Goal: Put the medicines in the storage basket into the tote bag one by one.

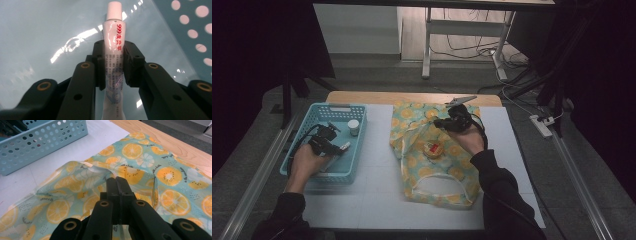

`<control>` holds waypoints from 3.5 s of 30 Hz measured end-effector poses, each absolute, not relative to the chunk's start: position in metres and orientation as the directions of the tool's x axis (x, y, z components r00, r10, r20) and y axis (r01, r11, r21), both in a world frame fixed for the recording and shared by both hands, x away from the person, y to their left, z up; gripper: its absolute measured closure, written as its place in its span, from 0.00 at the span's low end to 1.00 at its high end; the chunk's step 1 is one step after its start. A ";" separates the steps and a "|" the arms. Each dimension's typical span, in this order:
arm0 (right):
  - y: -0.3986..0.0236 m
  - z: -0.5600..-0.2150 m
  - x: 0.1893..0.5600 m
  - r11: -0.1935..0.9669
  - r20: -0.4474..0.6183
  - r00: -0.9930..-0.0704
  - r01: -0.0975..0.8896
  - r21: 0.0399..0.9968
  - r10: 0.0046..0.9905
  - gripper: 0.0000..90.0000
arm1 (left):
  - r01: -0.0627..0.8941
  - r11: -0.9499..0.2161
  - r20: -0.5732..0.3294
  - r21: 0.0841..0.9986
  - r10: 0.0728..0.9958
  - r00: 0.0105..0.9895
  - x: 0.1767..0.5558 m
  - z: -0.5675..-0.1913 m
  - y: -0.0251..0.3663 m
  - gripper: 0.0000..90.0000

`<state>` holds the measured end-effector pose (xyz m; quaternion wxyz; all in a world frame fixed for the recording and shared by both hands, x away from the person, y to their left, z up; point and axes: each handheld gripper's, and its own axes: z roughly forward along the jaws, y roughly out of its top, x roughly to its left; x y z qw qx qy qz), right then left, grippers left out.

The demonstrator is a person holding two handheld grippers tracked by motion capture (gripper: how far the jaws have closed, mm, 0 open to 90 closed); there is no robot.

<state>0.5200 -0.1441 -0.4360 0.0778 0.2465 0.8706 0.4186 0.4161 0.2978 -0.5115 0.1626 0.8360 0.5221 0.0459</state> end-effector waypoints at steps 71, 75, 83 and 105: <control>-0.144 -0.428 0.518 0.502 0.079 -0.872 0.349 0.791 0.482 1.00 | 0.541 -0.558 -0.166 0.629 0.584 0.795 0.424 -0.416 0.099 0.83; -0.144 -0.427 0.517 0.502 0.079 -0.873 0.349 0.792 0.482 1.00 | 0.529 -0.574 -0.166 0.625 0.564 0.809 0.429 -0.422 0.081 0.83; -0.144 -0.425 0.518 0.500 0.075 -0.874 0.343 0.795 0.481 1.00 | 0.521 -0.602 -0.142 0.605 0.562 0.815 0.441 -0.437 0.052 0.83; -0.143 -0.429 0.519 0.498 0.076 -0.866 0.355 0.791 0.495 1.00 | 0.560 -0.600 -0.073 0.571 0.642 0.763 0.480 -0.477 0.030 0.83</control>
